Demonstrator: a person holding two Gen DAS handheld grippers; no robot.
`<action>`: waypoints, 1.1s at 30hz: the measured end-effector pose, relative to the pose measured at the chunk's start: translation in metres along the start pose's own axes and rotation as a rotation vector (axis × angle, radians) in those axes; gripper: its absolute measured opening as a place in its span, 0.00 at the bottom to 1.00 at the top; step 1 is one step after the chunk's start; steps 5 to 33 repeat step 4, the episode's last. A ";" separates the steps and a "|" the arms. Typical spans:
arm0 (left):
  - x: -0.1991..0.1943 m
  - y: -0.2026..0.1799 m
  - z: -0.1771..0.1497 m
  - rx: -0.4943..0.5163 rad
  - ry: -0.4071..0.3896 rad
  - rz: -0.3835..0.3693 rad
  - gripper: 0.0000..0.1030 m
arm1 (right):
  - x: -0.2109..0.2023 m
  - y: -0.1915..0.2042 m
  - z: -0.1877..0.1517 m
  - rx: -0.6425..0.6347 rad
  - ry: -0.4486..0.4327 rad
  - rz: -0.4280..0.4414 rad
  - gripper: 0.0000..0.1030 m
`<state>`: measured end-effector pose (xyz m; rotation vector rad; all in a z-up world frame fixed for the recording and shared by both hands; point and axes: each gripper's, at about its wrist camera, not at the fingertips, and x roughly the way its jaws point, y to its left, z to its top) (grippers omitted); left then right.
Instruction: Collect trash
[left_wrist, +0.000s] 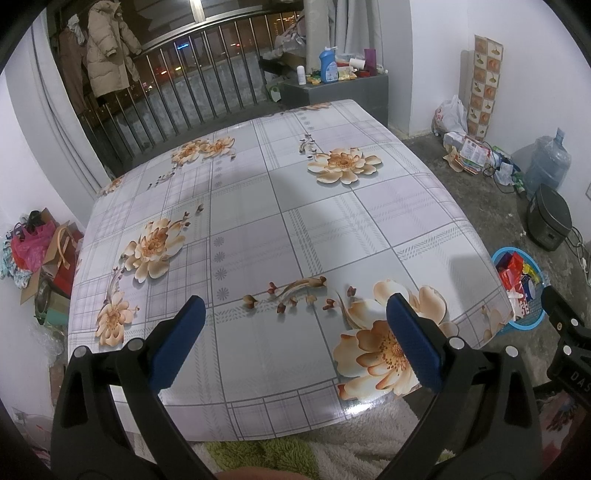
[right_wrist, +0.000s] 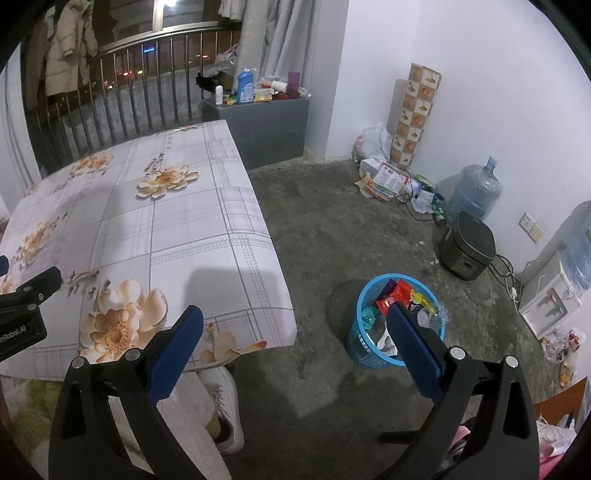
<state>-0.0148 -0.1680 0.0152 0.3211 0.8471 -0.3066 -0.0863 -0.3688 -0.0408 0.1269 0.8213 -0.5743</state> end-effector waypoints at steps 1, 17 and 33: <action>0.000 0.000 0.000 0.000 0.001 0.000 0.91 | 0.000 0.000 0.000 0.000 0.000 0.000 0.94; 0.000 0.000 0.000 0.000 -0.001 0.000 0.91 | 0.000 0.001 0.000 0.000 -0.001 0.000 0.94; 0.000 0.000 0.000 0.000 -0.001 0.000 0.91 | 0.000 0.001 0.000 0.000 -0.001 0.000 0.94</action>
